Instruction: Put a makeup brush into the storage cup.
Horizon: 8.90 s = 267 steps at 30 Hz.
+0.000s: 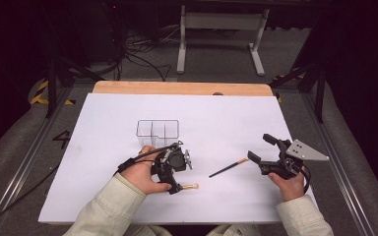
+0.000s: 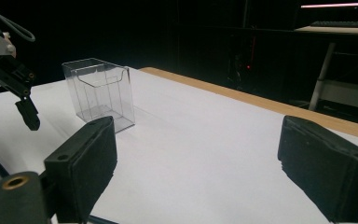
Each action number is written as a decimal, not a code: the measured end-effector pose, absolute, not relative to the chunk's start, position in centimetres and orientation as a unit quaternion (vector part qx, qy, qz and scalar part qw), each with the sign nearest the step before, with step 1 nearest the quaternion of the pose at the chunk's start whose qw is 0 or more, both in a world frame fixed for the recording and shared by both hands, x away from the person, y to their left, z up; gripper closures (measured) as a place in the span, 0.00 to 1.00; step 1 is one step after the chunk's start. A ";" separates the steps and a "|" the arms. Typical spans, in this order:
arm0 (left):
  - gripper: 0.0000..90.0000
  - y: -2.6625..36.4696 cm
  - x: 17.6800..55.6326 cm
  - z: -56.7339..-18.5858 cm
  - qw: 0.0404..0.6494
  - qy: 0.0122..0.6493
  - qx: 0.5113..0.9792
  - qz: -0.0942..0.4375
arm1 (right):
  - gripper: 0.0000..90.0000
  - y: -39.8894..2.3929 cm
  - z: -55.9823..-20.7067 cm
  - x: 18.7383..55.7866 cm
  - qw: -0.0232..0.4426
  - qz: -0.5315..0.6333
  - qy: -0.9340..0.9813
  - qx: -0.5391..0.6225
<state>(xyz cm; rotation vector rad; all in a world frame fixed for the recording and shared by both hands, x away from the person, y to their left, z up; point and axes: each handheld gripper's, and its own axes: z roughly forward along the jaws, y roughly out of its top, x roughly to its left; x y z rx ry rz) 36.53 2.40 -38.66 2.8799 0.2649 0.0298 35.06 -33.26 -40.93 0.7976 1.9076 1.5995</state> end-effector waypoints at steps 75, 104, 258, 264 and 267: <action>0.92 0.6 37.0 -42.1 0.047 0.118 0.992 -0.019 | 0.13 -33.1 -41.5 35.5 0.230 0.586 0.716 0.302; 0.92 2.0 36.7 -38.6 0.124 0.116 0.985 0.005 | 0.13 -33.3 -41.5 35.6 0.227 0.588 0.712 0.309; 0.92 14.1 43.0 -36.5 0.629 0.280 0.684 0.242 | 0.12 -34.3 -42.3 33.9 0.239 0.565 0.718 0.329; 0.92 14.4 43.1 -37.2 0.629 0.283 0.684 0.237 | 0.12 -34.3 -42.3 33.9 0.238 0.565 0.719 0.329; 0.92 14.4 43.2 -37.5 0.624 0.285 0.689 0.236 | 0.12 -34.2 -42.3 33.9 0.238 0.564 0.719 0.330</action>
